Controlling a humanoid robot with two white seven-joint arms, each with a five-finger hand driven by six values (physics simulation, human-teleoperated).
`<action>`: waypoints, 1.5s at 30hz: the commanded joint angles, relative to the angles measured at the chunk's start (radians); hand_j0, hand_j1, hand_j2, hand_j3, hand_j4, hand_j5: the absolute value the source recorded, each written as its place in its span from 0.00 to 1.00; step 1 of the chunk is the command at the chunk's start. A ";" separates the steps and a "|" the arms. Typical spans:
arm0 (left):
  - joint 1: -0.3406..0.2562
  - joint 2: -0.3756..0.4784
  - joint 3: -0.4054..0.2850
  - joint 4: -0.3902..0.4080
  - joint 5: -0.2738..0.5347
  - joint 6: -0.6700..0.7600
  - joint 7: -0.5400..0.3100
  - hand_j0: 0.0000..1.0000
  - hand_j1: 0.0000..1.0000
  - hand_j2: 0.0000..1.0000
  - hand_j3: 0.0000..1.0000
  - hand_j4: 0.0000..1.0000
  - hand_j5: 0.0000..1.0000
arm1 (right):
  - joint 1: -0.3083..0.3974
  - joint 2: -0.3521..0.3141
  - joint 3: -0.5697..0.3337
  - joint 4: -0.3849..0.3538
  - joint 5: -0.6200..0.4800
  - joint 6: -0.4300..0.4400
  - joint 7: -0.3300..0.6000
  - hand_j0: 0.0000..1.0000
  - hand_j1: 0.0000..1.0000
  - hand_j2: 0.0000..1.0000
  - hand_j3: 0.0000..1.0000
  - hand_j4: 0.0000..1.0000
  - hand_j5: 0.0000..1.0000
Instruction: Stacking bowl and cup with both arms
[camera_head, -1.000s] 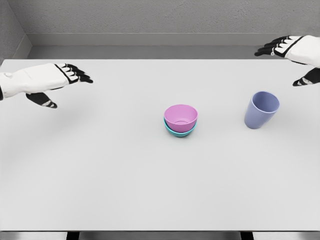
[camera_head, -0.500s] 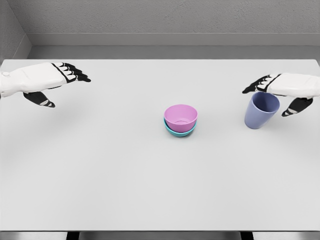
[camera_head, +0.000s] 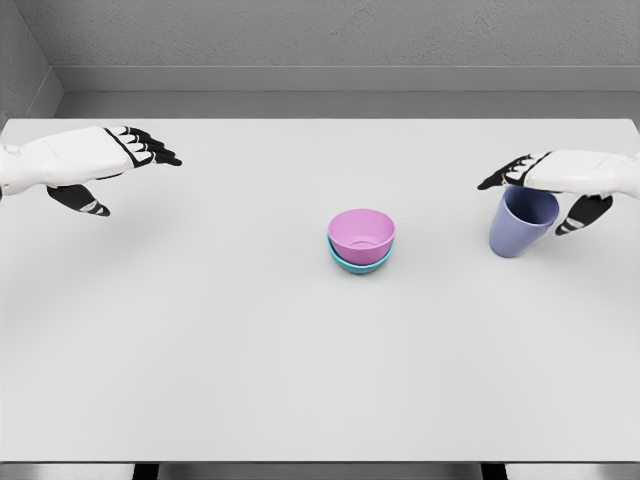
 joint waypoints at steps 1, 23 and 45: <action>0.000 0.001 0.001 0.000 0.005 0.002 0.000 1.00 1.00 1.00 1.00 1.00 1.00 | 0.002 0.010 0.002 0.014 -0.005 0.002 0.000 1.00 1.00 1.00 1.00 1.00 1.00; 0.000 0.001 -0.001 -0.002 0.005 0.002 0.000 1.00 1.00 1.00 1.00 1.00 1.00 | -0.038 0.015 0.032 0.026 -0.008 0.002 0.000 0.59 0.59 0.59 0.59 0.59 0.59; 0.000 0.003 -0.002 0.000 0.005 0.002 0.000 1.00 1.00 1.00 1.00 1.00 1.00 | -0.146 0.072 0.034 0.022 -0.016 0.002 0.000 0.59 0.59 0.59 0.59 0.59 0.59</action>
